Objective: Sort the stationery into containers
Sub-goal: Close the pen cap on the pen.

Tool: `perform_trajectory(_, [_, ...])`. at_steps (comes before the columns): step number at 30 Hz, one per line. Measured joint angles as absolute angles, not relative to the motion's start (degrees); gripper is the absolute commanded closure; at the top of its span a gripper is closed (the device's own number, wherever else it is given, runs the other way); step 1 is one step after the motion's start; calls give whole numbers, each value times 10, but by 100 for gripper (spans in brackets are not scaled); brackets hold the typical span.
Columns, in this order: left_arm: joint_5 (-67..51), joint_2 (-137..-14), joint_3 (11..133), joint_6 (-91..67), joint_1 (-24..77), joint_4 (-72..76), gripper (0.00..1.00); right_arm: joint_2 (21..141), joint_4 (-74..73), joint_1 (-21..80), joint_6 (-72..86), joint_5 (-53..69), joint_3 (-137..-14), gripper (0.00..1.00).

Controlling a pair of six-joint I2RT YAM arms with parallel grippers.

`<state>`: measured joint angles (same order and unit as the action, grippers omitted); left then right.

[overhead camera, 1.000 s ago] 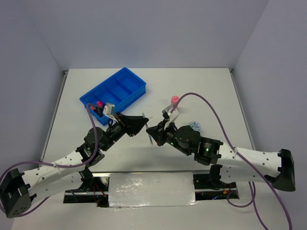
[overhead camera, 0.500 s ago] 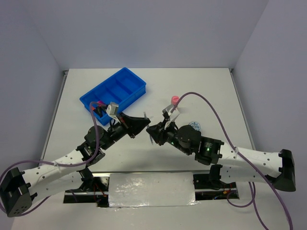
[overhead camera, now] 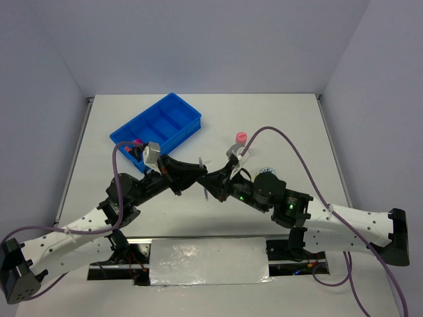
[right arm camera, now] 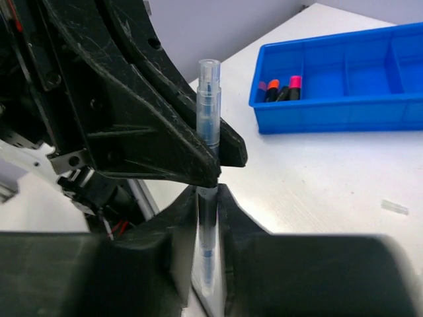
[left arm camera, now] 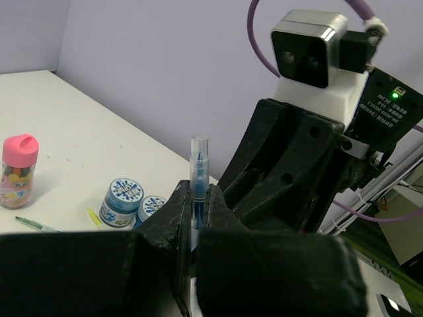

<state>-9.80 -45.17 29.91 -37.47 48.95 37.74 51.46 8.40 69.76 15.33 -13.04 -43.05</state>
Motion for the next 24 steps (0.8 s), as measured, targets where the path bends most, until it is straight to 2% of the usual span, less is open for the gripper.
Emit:
perform_trajectory(1, [-101,-452,299,-374,489,378,100,515,83,698,151,-129,-430,97])
perform_trajectory(2, [-102,-451,299,-373,489,378,100,515,83,698,150,-128,-430,100])
perform_trajectory(3, [-103,-451,299,-373,489,379,87,515,83,698,150,-128,-430,100])
perform_trajectory(5, [-104,-451,299,-369,489,380,69,515,83,697,149,-127,-430,100])
perform_trajectory(6, [-104,-451,299,-365,489,380,50,515,84,698,149,-126,-430,100])
perform_trajectory(9, [-105,-453,303,-359,490,374,29,515,85,698,149,-116,-430,100])
perform_trajectory(11, [-106,-454,311,-357,490,365,23,515,86,699,149,-113,-430,100])
perform_trajectory(12, [-104,-455,317,-357,489,359,16,515,86,699,149,-113,-430,100])
perform_trajectory(14, [-103,-456,330,-347,489,344,12,515,86,699,149,-113,-430,100])
perform_trajectory(17, [-87,-455,349,-343,489,321,13,516,85,699,149,-113,-430,100])
perform_trajectory(20, [-70,-449,362,-334,489,300,20,520,85,699,149,-113,-430,100])
perform_trajectory(24, [-58,-446,376,-326,489,280,39,523,84,699,149,-113,-430,100])
